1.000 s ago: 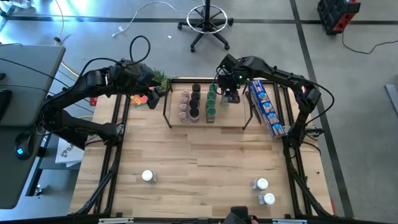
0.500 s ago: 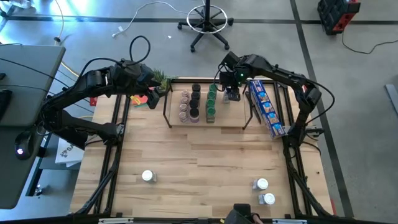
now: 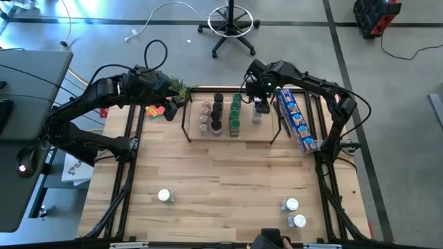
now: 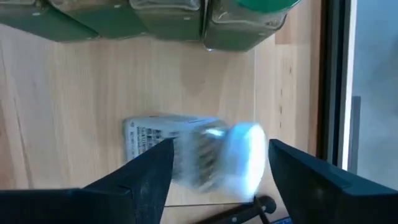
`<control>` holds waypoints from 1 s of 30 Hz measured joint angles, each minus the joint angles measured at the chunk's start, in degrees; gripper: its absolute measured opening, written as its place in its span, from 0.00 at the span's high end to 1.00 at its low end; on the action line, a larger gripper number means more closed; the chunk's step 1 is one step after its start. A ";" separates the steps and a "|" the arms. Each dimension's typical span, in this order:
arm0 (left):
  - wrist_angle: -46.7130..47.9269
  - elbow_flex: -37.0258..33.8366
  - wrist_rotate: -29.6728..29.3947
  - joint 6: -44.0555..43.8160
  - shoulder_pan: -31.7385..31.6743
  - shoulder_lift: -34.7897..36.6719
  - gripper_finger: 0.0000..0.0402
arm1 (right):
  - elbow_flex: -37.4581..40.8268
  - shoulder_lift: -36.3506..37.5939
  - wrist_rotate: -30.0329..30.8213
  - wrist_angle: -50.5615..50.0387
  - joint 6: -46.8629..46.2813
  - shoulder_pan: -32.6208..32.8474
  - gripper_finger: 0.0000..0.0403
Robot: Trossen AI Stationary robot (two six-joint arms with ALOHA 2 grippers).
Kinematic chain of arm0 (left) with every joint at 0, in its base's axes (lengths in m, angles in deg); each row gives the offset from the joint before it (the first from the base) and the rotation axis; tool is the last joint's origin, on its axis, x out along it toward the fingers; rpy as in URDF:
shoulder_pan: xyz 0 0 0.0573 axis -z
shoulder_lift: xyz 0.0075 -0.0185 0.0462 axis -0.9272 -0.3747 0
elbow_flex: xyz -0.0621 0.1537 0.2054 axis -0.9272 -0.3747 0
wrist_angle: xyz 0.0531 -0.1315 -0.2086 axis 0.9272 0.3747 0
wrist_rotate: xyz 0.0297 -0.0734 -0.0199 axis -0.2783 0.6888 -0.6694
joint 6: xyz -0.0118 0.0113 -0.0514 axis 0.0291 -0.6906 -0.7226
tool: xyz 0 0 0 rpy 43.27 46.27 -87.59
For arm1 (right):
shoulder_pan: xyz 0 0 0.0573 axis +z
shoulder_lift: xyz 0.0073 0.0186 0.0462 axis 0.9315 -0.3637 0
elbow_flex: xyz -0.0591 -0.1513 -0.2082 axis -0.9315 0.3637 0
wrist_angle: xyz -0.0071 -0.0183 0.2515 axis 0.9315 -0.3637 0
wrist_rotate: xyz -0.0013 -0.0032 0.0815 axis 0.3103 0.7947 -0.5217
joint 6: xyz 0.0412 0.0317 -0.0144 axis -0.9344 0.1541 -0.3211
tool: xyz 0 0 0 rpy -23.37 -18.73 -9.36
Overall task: Shelf spices
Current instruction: Put the white seasoning bottle on the shelf
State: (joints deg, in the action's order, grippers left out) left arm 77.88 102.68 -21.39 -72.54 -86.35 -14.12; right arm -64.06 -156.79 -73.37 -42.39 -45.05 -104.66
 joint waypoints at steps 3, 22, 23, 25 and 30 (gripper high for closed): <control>0.00 0.00 -0.02 0.00 0.00 0.00 0.36 | 0.00 0.00 0.25 -1.03 0.01 0.13 0.37; -0.03 0.00 -0.06 0.02 0.00 0.00 0.36 | -0.12 0.07 0.22 -0.93 -34.93 -3.00 0.36; -0.04 0.00 -0.06 0.02 0.00 0.00 0.36 | -0.15 -0.05 -0.81 -0.88 -36.09 -3.26 0.35; -0.04 0.00 -0.08 0.02 0.00 0.00 0.36 | -0.20 -0.29 -1.23 -0.71 -38.19 -3.31 0.33; -0.06 0.00 -0.10 0.02 0.00 0.00 0.36 | -0.23 -2.27 -0.18 -0.64 -44.52 -2.86 0.29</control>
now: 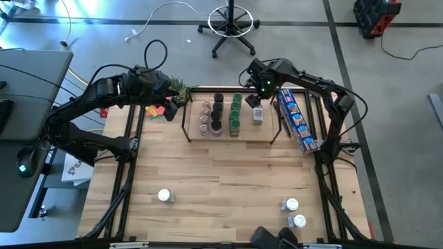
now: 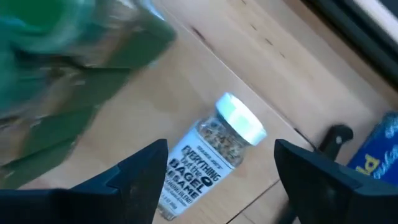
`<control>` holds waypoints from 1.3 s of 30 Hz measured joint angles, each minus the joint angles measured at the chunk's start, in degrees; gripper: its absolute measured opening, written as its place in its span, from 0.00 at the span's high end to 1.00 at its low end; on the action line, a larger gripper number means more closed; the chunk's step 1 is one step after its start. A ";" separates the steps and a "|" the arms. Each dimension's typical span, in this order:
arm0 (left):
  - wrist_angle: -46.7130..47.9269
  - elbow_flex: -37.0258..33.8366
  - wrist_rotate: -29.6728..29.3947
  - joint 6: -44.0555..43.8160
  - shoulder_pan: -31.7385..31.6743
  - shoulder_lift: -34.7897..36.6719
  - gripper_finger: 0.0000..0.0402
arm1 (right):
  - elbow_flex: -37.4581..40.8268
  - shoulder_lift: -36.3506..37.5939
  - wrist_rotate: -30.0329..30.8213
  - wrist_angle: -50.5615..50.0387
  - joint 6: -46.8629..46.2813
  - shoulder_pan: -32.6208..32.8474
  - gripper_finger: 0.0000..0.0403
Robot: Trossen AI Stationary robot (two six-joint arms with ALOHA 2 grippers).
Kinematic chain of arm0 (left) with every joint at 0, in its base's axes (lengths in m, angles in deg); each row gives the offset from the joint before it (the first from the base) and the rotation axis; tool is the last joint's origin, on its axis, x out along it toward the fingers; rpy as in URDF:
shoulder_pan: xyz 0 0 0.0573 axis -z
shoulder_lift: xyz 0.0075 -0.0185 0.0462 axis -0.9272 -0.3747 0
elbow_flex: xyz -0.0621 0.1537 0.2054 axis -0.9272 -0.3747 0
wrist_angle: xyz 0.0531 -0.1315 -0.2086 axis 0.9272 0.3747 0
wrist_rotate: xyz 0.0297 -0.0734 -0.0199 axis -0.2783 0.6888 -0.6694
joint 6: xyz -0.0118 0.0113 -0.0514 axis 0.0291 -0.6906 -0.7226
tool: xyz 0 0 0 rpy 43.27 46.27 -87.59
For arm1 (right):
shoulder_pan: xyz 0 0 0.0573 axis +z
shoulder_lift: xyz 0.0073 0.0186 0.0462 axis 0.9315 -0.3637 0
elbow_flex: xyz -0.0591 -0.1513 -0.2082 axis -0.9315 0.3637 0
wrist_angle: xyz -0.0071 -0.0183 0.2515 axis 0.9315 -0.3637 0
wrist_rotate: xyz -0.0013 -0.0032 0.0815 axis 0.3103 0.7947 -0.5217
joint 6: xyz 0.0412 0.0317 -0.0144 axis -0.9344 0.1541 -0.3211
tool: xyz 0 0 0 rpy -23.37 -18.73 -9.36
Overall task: Shelf spices
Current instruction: Put the white seasoning bottle on the shelf
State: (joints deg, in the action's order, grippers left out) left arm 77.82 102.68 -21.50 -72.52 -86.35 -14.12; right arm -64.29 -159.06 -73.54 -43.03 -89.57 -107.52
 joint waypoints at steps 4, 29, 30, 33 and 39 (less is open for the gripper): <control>0.00 0.00 0.01 0.02 0.00 0.00 0.36 | -0.03 -1.81 3.58 -0.50 -3.41 0.43 0.28; -0.75 0.00 0.05 -0.09 0.00 -0.02 0.36 | 0.04 -3.39 -2.01 4.74 21.23 -2.24 0.28; -0.92 0.00 0.04 -0.09 0.00 -0.02 0.36 | 0.04 -3.65 -2.91 4.41 21.36 -2.42 0.28; -0.92 0.00 0.04 -0.11 0.00 -0.02 0.36 | 0.04 -4.96 -5.84 2.94 21.70 -2.52 0.28; -0.90 0.00 0.04 -0.11 -0.02 -0.02 0.36 | 0.04 -5.91 -8.88 -1.18 21.93 0.28 0.28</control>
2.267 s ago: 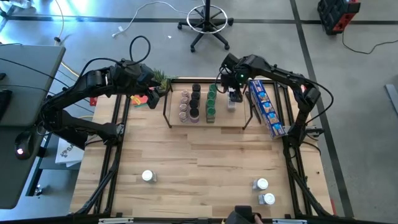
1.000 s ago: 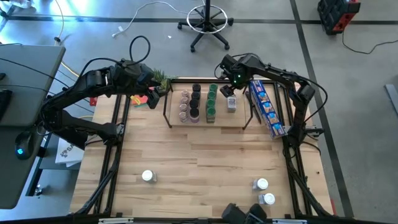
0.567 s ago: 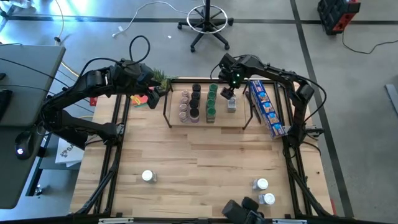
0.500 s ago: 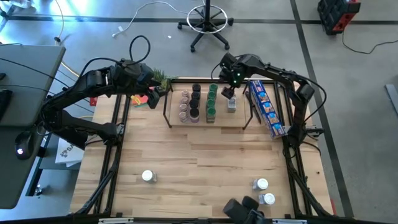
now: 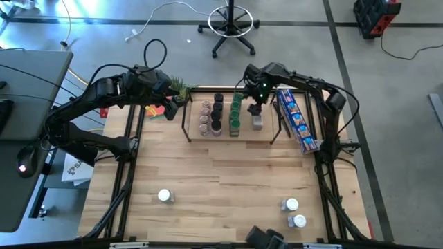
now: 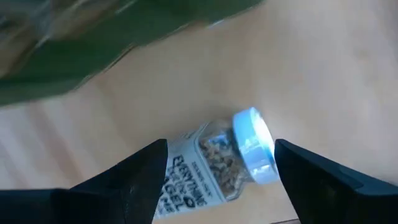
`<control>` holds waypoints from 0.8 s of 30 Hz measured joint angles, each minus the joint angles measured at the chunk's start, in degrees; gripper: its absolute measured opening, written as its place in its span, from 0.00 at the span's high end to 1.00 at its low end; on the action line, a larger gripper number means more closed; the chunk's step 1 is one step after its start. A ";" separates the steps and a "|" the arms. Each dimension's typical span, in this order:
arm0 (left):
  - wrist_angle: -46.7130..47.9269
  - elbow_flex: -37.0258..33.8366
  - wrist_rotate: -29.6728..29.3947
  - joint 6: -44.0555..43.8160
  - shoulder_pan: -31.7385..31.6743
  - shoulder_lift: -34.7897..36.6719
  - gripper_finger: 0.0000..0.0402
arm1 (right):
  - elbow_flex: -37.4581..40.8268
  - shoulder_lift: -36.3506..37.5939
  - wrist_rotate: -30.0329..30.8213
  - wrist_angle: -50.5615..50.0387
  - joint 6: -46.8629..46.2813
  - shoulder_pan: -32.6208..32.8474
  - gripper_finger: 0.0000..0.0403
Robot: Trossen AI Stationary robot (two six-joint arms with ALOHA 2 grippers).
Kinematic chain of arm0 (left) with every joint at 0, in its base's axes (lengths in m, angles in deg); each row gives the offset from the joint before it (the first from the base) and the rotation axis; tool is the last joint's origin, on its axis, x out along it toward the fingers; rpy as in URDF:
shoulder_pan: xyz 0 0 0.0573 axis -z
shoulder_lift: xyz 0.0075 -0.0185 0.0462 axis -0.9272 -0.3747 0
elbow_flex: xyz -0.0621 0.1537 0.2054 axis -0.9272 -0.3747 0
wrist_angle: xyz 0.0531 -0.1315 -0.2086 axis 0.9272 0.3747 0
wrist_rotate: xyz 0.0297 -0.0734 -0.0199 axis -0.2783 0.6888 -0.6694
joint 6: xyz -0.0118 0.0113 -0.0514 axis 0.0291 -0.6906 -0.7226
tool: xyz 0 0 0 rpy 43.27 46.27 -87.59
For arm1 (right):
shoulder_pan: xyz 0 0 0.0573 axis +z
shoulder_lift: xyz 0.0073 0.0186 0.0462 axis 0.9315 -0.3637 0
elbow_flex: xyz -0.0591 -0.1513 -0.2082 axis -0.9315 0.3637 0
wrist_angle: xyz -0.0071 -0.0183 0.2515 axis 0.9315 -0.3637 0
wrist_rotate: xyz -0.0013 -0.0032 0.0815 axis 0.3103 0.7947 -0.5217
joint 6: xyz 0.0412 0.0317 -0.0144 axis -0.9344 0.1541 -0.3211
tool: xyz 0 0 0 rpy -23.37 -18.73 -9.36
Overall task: Shelf spices
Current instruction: Put the white seasoning bottle on the shelf
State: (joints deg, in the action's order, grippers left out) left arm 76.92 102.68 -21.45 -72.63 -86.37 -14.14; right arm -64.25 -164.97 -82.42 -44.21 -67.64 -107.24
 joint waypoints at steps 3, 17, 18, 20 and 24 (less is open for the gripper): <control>0.00 0.00 0.00 0.02 0.02 0.00 0.36 | 0.00 0.00 -1.97 -3.44 1.76 2.06 0.28; 0.02 0.00 0.00 1.60 0.01 0.00 0.36 | 0.00 0.00 -13.48 -12.51 -0.53 14.67 0.28; 0.04 0.00 0.00 1.60 0.02 0.00 0.36 | 0.00 0.00 -15.09 -13.21 -0.75 15.82 0.28; 0.04 0.00 0.00 1.62 0.00 0.00 0.36 | 0.00 0.00 -17.92 -14.67 -0.47 18.16 0.28; 0.04 0.00 0.00 1.68 0.00 0.00 0.36 | 0.00 0.79 -20.53 -17.84 0.36 22.87 0.28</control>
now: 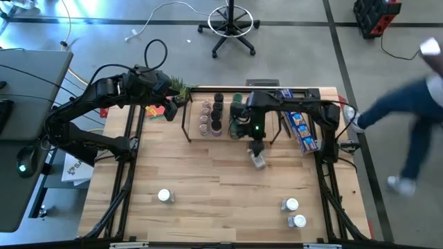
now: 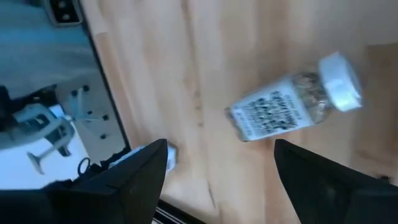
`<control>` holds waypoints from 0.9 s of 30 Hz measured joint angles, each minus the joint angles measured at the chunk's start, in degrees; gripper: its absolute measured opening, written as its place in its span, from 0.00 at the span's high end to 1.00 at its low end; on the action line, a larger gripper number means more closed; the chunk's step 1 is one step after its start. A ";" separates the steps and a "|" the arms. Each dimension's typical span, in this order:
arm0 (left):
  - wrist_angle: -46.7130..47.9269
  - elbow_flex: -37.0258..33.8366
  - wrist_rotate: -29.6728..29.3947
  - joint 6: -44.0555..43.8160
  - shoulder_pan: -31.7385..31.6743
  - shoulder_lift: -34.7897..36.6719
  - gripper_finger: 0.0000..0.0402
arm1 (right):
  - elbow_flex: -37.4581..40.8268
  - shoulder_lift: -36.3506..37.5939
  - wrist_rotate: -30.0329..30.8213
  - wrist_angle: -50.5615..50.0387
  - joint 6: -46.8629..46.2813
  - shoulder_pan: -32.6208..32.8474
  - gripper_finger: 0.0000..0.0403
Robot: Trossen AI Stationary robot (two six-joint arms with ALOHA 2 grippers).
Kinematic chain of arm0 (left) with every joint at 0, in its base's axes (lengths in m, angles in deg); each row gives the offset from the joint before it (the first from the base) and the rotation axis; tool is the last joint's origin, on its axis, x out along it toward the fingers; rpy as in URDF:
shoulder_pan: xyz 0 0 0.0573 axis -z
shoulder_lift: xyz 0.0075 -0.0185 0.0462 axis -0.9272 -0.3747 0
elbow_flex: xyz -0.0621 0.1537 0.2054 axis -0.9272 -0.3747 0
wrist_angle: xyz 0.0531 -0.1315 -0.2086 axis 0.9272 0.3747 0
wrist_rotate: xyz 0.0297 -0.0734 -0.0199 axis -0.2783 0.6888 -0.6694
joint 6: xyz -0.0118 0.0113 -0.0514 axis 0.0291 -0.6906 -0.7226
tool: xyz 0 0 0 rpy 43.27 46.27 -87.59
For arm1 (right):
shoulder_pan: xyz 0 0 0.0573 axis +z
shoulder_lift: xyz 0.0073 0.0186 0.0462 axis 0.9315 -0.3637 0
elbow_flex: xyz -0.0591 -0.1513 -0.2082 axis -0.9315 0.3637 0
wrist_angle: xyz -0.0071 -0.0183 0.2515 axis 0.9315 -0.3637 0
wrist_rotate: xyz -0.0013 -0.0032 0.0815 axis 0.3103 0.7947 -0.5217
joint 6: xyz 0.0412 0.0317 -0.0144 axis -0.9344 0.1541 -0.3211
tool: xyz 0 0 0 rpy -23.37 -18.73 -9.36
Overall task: Shelf spices
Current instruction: Put the white seasoning bottle on the shelf
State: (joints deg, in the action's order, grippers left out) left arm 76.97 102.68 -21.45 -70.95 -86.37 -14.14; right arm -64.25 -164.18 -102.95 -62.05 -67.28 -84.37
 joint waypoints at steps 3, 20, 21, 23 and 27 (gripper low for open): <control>0.04 0.00 0.00 0.02 0.00 0.00 0.36 | 0.00 3.35 0.01 0.44 -2.26 3.46 0.28; 0.02 0.00 0.00 0.16 0.00 0.00 0.36 | -0.02 15.40 36.80 12.57 -45.95 30.21 0.28; 0.01 0.00 0.00 0.54 0.00 0.00 0.36 | 0.07 15.39 38.12 11.66 -48.74 31.76 0.28; -0.01 0.00 0.03 1.93 0.01 0.00 0.36 | 2.58 16.40 40.38 10.83 -54.67 34.41 0.28; 0.00 0.00 1.22 4.41 0.00 0.00 0.36 | 13.13 22.94 38.82 12.99 -66.61 38.20 0.28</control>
State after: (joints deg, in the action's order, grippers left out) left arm 76.96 102.68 -20.23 -66.53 -86.37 -14.14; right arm -51.12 -141.24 -64.12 -49.05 -133.90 -46.17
